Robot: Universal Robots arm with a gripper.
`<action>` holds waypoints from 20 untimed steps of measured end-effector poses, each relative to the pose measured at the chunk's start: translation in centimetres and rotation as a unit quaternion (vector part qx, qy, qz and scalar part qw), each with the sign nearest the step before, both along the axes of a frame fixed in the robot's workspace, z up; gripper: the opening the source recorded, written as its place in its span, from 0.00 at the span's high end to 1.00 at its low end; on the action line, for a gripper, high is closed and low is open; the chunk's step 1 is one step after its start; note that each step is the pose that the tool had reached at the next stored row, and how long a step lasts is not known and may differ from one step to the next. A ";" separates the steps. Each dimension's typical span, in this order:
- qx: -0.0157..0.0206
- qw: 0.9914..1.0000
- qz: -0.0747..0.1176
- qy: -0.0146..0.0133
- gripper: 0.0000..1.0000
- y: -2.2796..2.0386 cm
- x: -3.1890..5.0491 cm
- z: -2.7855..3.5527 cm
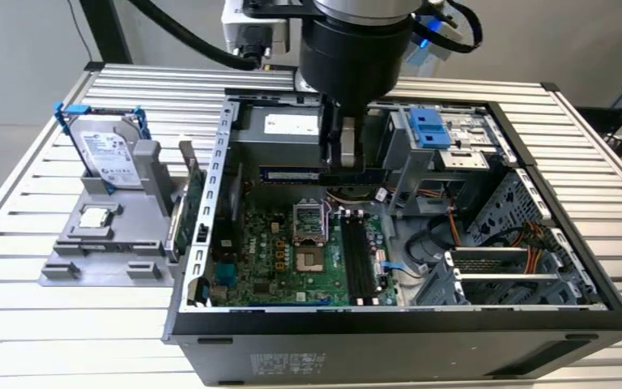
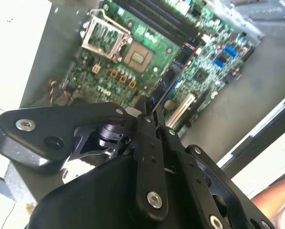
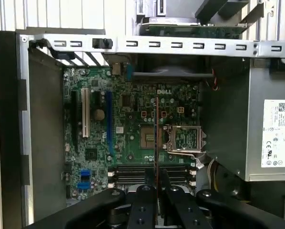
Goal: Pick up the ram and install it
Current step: 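Pick up the ram and move it above insertion slot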
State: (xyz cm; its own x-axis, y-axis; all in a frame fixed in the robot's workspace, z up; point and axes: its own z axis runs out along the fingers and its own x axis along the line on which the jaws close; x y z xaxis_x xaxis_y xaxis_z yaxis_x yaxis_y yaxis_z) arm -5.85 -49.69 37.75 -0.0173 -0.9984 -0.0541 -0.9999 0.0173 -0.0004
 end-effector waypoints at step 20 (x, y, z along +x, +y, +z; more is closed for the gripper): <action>0.000 1.000 -0.018 0.000 1.00 0.19 6.49 -0.16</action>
